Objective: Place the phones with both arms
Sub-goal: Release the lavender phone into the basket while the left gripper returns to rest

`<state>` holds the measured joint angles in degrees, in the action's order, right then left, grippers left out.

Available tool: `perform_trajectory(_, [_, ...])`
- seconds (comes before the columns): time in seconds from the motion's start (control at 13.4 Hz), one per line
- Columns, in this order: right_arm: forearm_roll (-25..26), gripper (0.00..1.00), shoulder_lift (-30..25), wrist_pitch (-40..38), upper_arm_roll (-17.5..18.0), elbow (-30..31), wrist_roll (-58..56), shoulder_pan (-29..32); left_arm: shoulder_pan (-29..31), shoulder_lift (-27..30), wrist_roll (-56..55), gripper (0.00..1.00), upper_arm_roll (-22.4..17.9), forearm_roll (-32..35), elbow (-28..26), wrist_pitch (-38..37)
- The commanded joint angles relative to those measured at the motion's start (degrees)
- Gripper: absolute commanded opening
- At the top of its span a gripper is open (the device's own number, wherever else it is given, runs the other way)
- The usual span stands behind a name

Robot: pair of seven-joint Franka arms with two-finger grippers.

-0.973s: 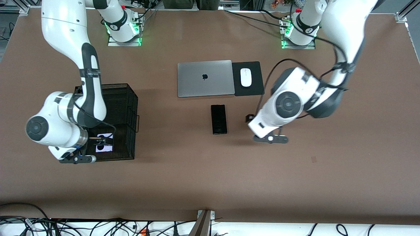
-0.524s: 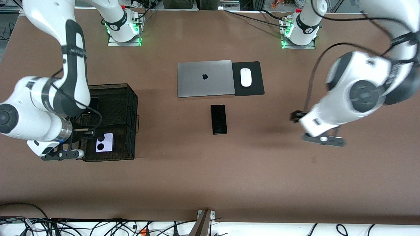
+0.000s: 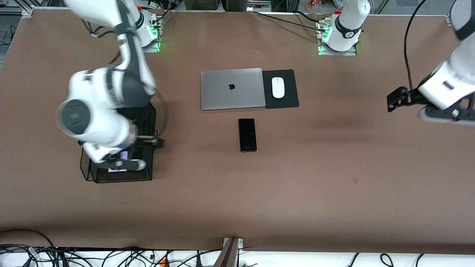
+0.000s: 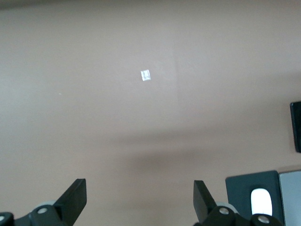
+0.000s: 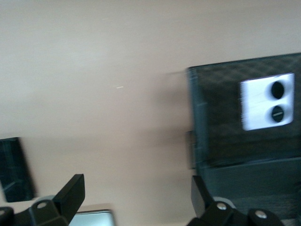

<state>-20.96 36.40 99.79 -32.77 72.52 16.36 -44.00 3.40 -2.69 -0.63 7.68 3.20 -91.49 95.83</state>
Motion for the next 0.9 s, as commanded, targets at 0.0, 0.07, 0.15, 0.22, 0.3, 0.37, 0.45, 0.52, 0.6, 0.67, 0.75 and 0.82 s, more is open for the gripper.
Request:
perform_trajectory(0.0, [0.92,1.0,3.49,3.37,-0.36,-2.3,10.49,-7.04,-0.85,7.43,0.37,1.0,-3.55,-3.11,-8.88,5.16])
perform_trajectory(0.07, [0.92,1.0,4.54,5.22,-0.19,-2.13,13.05,-9.85,-0.85,7.53,0.28,1.0,-3.55,-2.68,-8.18,3.42])
perform_trajectory(0.15, [0.84,1.0,5.42,6.63,-0.01,-2.12,15.25,-12.14,-0.85,7.01,0.02,1.0,-3.46,-2.67,-6.61,0.44])
perform_trajectory(0.22, [0.66,1.0,6.39,7.86,-0.01,-2.12,17.1,-14.51,-0.68,6.57,0.02,1.0,-3.46,-2.67,-5.29,-2.11])
perform_trajectory(0.3, [0.57,1.0,7.18,9.09,0.08,-2.12,18.78,-17.15,-0.68,6.3,-0.15,1.0,-3.03,-2.67,-4.93,-2.92])
perform_trajectory(0.37, [0.49,1.0,8.06,10.06,0.25,-2.12,20.97,-19.44,-0.76,6.21,-0.16,1.0,-2.76,-2.59,-4.75,-2.84])
perform_trajectory(0.45, [0.49,1.0,8.5,10.68,0.78,-1.95,23.08,-20.94,-0.76,6.04,-0.07,1.0,-2.76,-2.58,-4.57,-2.84])
perform_trajectory(0.52, [0.49,1.0,8.6,11.04,2.0,-1.69,24.4,-21.91,-0.68,5.77,-0.07,1.0,-2.85,-2.67,-4.48,-2.84])
perform_trajectory(0.6, [0.57,1.0,8.6,11.21,3.75,-1.51,25.11,-22.53,-0.5,5.77,-0.07,1.0,-2.93,-2.67,-4.4,-2.84])
perform_trajectory(0.67, [0.75,1.0,8.94,11.56,4.73,-1.51,25.38,-23.32,-0.5,5.6,0.19,1.0,-2.94,-2.59,-3.96,-2.84])
perform_trajectory(0.75, [0.92,1.0,9.21,12.35,4.91,-1.33,25.38,-24.2,-0.76,5.33,0.28,1.0,-2.85,-2.58,-3.35,-3.02])
perform_trajectory(0.82, [1.01,1.0,9.47,13.84,4.91,0.06,25.38,-24.99,-0.94,4.81,0.46,1.0,-2.85,-2.58,-3.08,-2.84])
